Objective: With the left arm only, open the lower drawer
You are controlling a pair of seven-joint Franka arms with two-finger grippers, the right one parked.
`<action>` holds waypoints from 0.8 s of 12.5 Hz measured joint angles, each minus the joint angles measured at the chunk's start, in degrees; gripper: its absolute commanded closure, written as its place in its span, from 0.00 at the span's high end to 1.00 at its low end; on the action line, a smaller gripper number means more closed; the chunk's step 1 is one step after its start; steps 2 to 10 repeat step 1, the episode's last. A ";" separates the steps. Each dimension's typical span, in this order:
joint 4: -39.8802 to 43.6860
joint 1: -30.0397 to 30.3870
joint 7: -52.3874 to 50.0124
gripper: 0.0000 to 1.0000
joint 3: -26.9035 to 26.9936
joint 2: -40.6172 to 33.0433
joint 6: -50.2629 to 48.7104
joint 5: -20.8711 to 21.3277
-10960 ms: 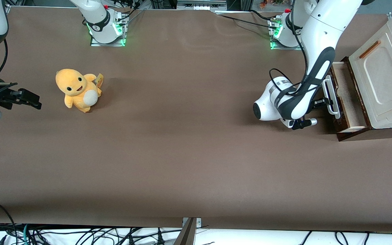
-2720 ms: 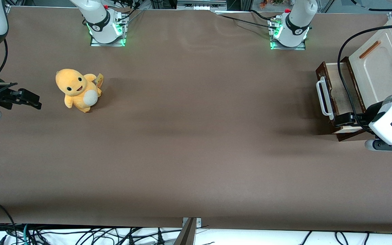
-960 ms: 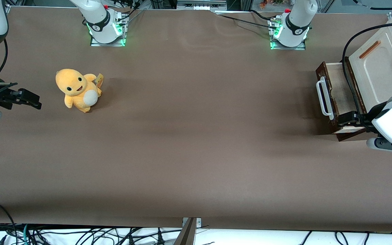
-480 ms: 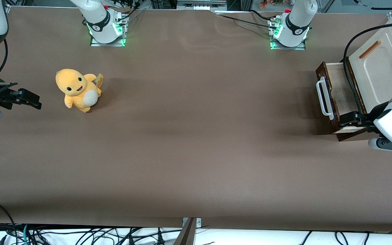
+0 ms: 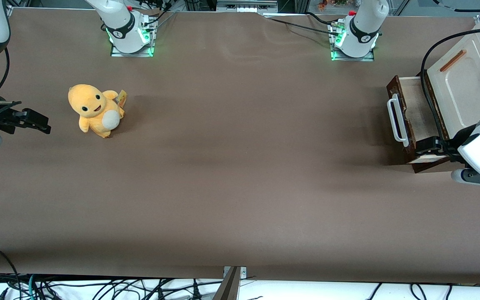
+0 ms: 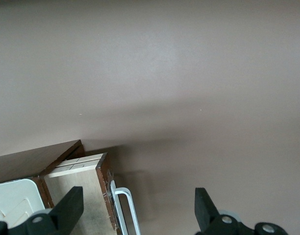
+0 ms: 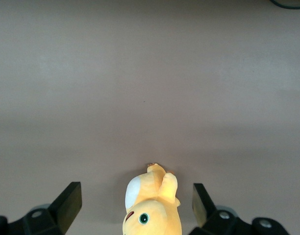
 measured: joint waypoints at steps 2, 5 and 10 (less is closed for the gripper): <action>0.00 0.00 0.00 1.00 0.00 0.00 0.00 0.00; 0.00 0.00 0.00 1.00 0.00 0.00 0.00 0.00; 0.00 0.00 0.00 1.00 0.00 0.00 0.00 0.00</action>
